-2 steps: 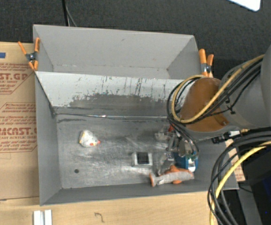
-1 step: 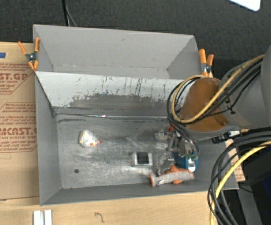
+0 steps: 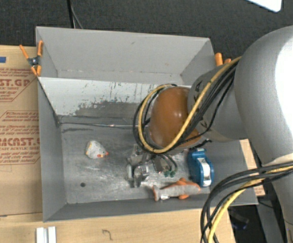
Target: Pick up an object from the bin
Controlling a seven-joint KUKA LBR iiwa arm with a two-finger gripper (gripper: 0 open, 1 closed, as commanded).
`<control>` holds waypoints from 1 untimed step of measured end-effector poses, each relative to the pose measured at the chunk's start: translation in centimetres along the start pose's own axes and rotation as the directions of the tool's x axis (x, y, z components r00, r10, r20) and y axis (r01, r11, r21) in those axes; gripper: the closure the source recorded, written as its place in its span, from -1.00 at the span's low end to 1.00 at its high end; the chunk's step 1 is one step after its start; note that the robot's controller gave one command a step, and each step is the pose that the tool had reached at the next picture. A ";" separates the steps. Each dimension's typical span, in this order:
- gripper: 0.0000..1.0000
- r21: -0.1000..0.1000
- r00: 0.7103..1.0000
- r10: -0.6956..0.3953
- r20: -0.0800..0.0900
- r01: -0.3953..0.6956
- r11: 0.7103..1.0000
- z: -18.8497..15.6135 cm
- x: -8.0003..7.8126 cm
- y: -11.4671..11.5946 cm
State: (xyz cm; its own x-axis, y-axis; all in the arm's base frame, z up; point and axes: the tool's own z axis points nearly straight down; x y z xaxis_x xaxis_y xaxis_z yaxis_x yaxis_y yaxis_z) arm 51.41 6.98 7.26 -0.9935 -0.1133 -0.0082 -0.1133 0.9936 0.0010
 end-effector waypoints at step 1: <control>1.00 0.000 1.000 0.000 0.000 0.000 1.000 0.0 0.0 0.0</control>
Offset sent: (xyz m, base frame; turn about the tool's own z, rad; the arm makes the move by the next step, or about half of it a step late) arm -0.0174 -0.0179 0.1756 0.0907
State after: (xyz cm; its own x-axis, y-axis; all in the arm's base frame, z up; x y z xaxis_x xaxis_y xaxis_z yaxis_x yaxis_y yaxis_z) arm 51.41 6.98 7.26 -0.9936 -0.1129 -0.0083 -0.1129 0.9936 0.0010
